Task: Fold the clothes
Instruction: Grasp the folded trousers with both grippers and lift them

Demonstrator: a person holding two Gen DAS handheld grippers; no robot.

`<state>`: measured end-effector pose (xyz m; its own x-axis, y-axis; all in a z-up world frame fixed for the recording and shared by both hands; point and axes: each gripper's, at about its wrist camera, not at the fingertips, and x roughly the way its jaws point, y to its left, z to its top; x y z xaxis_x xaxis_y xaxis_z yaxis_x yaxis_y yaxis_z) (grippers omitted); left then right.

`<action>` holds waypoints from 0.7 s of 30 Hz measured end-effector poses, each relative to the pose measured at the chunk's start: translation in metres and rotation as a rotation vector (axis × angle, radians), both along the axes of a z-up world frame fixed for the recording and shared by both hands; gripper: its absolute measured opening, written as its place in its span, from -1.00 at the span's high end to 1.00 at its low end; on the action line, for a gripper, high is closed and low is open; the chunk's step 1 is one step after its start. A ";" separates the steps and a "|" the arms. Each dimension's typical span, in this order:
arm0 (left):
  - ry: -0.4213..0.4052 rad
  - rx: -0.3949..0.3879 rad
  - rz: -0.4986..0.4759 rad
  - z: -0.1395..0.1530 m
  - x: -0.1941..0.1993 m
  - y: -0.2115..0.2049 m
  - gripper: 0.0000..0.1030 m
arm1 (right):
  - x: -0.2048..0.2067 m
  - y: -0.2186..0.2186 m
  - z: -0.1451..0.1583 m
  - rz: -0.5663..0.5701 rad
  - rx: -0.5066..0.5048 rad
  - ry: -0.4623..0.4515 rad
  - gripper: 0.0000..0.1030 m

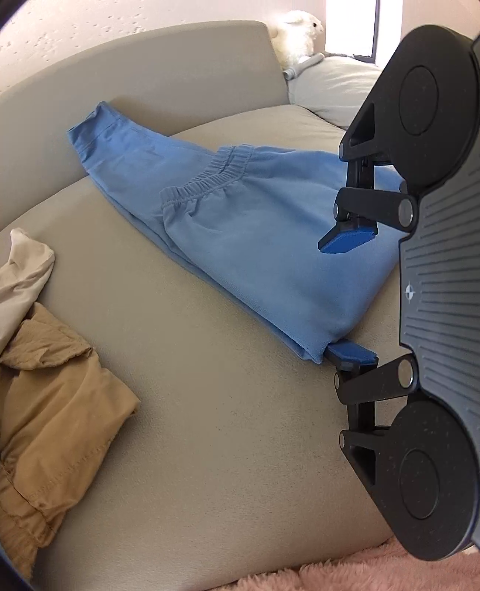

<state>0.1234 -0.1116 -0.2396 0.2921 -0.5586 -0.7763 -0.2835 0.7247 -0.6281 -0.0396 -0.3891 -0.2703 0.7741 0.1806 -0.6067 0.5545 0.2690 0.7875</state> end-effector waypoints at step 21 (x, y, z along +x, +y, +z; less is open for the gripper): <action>-0.183 0.189 -0.083 0.063 -0.044 0.014 0.84 | -0.008 0.017 0.064 0.077 -0.226 0.110 0.76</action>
